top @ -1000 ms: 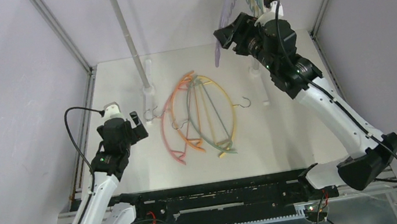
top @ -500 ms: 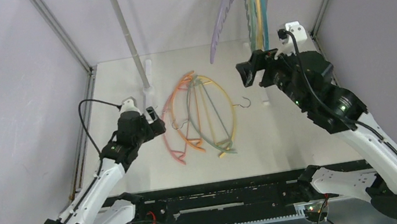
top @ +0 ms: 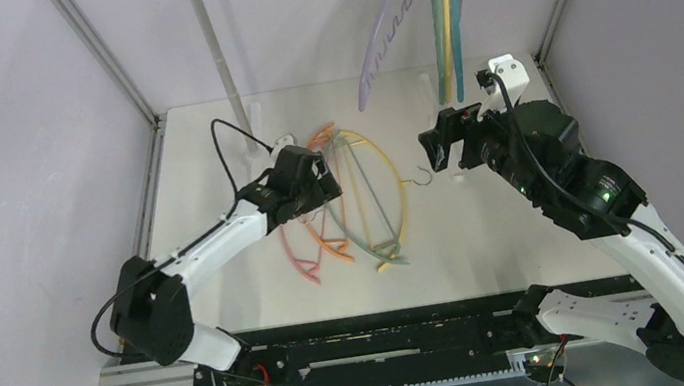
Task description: Organize the hangers
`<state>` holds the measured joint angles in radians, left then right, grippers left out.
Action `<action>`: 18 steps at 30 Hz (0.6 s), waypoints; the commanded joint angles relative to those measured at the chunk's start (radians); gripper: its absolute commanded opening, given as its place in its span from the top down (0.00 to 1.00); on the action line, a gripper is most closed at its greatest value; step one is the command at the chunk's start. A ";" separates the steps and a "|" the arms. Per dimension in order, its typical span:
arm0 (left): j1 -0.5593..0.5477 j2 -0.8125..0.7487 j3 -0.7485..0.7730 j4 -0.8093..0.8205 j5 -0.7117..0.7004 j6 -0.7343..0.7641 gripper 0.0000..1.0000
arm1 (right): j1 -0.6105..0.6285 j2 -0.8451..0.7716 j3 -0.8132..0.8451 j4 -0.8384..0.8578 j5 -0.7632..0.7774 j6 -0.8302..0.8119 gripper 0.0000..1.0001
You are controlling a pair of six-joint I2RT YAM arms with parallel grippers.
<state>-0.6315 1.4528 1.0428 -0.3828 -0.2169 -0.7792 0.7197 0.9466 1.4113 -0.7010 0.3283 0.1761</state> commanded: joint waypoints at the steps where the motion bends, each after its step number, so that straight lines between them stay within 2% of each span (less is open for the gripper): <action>1: -0.034 0.074 0.073 -0.056 -0.018 -0.194 0.17 | 0.004 -0.032 -0.015 -0.047 0.013 -0.012 0.05; 9: -0.155 0.206 0.103 -0.078 0.038 -0.365 0.24 | -0.046 -0.091 -0.095 -0.078 -0.047 0.018 0.06; 12: -0.172 0.192 0.039 -0.031 0.058 -0.453 0.26 | -0.091 -0.095 -0.112 -0.098 -0.106 0.049 0.09; 18: -0.183 0.137 -0.063 0.008 0.045 -0.533 0.28 | -0.101 -0.134 -0.146 -0.106 -0.153 0.109 0.13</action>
<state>-0.8108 1.6539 1.0424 -0.4095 -0.1722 -1.2079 0.6212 0.8406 1.2694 -0.8043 0.2237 0.2268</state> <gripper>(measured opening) 0.723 0.876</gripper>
